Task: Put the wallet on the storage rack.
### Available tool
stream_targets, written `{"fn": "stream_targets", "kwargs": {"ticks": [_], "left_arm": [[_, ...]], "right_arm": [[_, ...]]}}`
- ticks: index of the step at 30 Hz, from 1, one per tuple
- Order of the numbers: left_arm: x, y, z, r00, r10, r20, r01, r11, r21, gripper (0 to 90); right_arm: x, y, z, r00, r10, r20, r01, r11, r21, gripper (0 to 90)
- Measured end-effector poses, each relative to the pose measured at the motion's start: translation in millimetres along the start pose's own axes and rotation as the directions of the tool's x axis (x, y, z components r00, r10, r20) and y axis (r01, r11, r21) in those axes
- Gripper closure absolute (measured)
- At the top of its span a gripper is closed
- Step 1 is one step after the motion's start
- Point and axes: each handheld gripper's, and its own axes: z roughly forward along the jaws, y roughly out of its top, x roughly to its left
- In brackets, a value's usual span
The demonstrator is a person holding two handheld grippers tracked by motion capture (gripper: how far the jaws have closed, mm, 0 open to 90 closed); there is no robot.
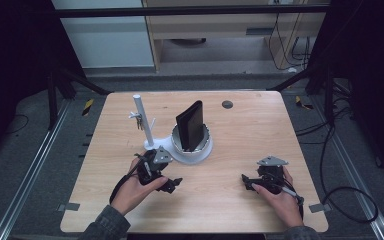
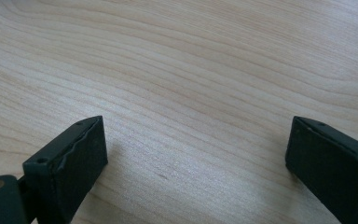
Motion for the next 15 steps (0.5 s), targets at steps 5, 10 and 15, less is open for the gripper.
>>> {"fn": "stream_targets", "kwargs": {"ticks": [5,10,15], "left_arm": [[5.3,-14.6,4.6,0.9995,-0.028,0.011,0.028,0.9994,0.019,5.1],[10.8,-28.5,7.8,0.9986,-0.052,0.0,0.052,0.9981,0.032,5.4],[16.3,-41.2,8.6,0.9968,-0.078,-0.018,0.078,0.9963,0.036,5.5]], "right_arm": [[0.0,-0.1,0.0,1.0,-0.001,0.0,0.001,1.0,0.0,5.6],[0.4,-0.1,-0.1,1.0,0.003,-0.001,-0.003,1.0,0.0,5.6],[0.6,-0.2,-0.1,1.0,0.005,0.0,-0.005,1.0,0.0,5.6]]}}
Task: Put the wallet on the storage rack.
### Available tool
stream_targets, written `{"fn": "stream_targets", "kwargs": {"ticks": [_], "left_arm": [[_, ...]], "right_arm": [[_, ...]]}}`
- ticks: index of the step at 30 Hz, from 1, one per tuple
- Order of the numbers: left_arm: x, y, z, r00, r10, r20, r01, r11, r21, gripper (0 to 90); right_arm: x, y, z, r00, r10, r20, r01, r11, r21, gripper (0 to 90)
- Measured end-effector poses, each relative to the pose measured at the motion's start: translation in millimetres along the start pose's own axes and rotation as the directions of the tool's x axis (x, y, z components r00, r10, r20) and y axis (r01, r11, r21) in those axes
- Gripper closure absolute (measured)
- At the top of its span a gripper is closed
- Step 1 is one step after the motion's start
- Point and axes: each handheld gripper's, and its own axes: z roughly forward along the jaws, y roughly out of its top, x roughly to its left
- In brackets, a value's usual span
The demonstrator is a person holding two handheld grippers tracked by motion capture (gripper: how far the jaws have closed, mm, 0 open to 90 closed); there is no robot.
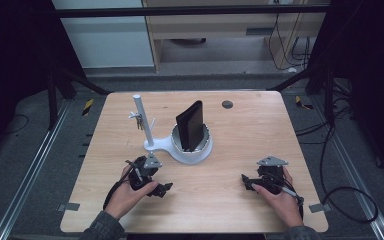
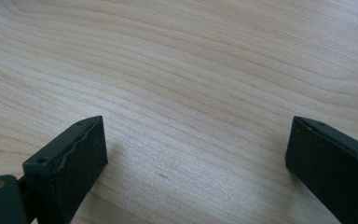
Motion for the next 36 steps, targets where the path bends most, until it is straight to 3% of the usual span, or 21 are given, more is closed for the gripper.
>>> {"fn": "stream_targets", "kwargs": {"ticks": [10,20,28,36], "left_arm": [[21.2,-26.9,1.5,0.9959,-0.072,-0.056,0.072,0.9974,0.0,6.0],[42.8,-47.2,5.1,0.9813,-0.132,-0.14,0.128,0.991,-0.038,6.0],[53.2,-56.9,10.3,0.9729,-0.182,-0.143,0.172,0.9818,-0.082,5.0],[56.4,-58.6,13.5,0.9742,-0.181,-0.135,0.168,0.9802,-0.105,1.7]], "right_arm": [[0.1,0.0,-0.1,1.0,0.0,0.0,0.0,1.0,0.0,5.7],[0.0,0.0,-0.1,1.0,-0.002,0.001,0.002,1.0,-0.001,5.6],[0.0,-0.1,-0.1,1.0,-0.003,0.001,0.003,1.0,-0.001,5.6],[1.0,-0.1,-0.1,1.0,-0.003,-0.001,0.003,1.0,0.0,5.6]]}}
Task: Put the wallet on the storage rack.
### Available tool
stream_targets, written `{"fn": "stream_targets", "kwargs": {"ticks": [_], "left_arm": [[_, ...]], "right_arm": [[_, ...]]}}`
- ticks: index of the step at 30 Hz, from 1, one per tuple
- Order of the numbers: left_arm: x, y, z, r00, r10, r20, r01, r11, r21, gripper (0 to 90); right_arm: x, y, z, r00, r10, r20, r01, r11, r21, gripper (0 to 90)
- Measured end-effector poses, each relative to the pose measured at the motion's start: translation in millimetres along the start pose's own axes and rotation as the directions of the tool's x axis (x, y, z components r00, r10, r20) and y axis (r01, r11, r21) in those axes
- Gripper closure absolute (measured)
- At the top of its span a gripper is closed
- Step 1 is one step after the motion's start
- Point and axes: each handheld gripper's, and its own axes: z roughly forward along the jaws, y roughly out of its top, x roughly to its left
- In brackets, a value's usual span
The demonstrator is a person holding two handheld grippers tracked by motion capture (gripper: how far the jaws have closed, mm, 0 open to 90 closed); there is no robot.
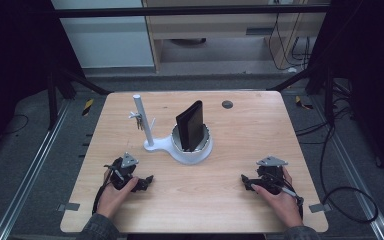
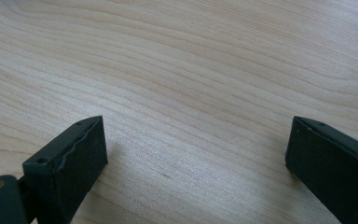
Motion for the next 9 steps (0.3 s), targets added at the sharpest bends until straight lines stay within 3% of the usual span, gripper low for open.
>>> {"fn": "stream_targets", "kwargs": {"ticks": [9], "left_arm": [[3.8,-2.3,-1.8,0.9998,-0.015,-0.009,0.015,0.9999,0.005,0.0]], "right_arm": [[0.7,0.2,-0.1,1.0,0.003,-0.004,-0.003,1.0,0.003,5.2]]}}
